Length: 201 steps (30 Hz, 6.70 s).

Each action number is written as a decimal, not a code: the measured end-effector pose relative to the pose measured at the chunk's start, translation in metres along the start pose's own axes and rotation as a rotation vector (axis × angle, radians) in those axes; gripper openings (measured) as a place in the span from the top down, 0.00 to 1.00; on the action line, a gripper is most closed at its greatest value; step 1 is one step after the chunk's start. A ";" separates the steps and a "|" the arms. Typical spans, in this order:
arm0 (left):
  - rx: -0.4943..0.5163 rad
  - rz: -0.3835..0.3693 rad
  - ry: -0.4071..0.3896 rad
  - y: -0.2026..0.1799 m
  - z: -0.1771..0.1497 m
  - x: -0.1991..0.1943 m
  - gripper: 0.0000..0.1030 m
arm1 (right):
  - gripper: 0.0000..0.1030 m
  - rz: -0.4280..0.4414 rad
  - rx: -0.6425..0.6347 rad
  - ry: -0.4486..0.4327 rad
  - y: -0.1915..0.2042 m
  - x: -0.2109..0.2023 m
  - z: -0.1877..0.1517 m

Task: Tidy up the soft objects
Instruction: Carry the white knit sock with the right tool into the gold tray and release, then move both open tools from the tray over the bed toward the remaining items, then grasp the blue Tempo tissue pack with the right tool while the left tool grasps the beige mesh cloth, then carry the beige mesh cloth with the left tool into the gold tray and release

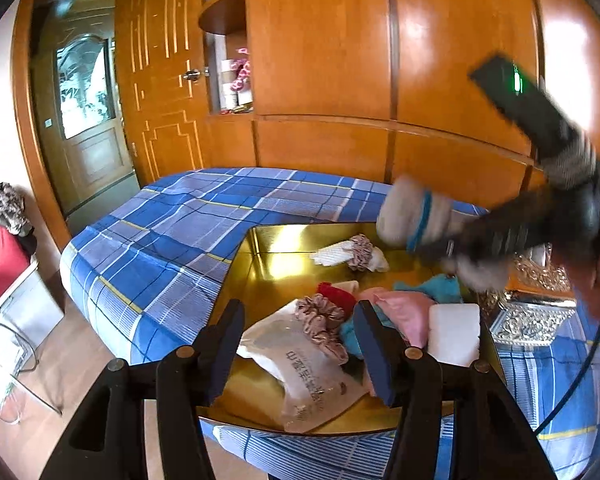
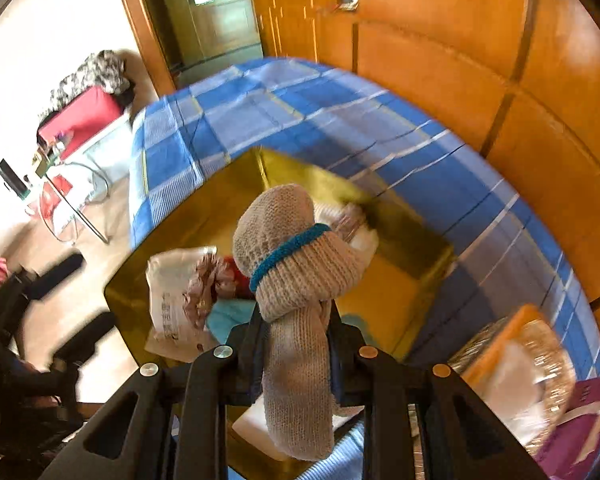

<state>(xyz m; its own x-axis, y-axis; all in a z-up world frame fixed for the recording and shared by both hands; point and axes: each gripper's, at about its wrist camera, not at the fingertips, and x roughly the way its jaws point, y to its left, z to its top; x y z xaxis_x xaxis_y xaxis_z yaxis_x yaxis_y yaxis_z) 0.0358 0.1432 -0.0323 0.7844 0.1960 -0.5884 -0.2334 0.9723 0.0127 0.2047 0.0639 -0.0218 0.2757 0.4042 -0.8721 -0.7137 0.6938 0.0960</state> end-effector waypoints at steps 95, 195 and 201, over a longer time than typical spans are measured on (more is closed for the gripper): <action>0.227 -0.246 -0.020 -0.113 -0.002 -0.034 0.29 | 0.66 -0.461 0.555 -0.454 -0.128 -0.176 -0.195; 0.967 -0.922 0.363 -0.633 -0.056 0.037 0.60 | 0.45 -0.401 1.278 0.036 -0.381 -0.270 -0.557; 0.770 -0.776 0.397 -0.550 -0.049 0.049 0.60 | 0.45 -0.404 1.253 0.135 -0.386 -0.247 -0.543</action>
<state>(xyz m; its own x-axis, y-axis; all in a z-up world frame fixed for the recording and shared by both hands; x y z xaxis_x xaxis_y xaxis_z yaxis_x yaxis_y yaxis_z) 0.1743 -0.3886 -0.1074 0.2961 -0.4071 -0.8640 0.7488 0.6605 -0.0546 0.0622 -0.6274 -0.1037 0.2092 0.0290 -0.9774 0.4972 0.8576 0.1319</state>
